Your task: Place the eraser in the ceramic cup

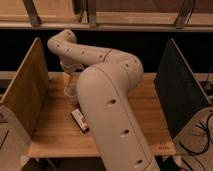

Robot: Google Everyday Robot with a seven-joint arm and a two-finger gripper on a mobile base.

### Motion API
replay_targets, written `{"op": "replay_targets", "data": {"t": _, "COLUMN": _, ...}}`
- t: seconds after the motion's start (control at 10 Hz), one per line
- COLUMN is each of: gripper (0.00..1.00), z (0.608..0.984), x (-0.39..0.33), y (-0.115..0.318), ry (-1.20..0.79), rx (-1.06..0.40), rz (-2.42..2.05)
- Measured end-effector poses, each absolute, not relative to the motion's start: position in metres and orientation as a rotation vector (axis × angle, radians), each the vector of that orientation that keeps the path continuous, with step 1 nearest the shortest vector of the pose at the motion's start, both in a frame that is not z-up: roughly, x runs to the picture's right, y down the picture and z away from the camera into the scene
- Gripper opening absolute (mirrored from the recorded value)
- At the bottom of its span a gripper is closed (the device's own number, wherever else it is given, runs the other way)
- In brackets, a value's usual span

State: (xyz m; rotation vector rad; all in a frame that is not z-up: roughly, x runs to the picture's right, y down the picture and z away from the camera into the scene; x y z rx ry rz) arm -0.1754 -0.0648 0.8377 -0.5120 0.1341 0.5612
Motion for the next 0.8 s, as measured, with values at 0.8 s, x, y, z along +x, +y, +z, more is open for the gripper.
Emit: {"op": "replay_targets", "data": {"t": 0.8, "gripper": 0.8, "z": 0.763, "x": -0.091, "y": 0.061, "ry": 0.18, "rx": -0.561, "rz": 0.821}}
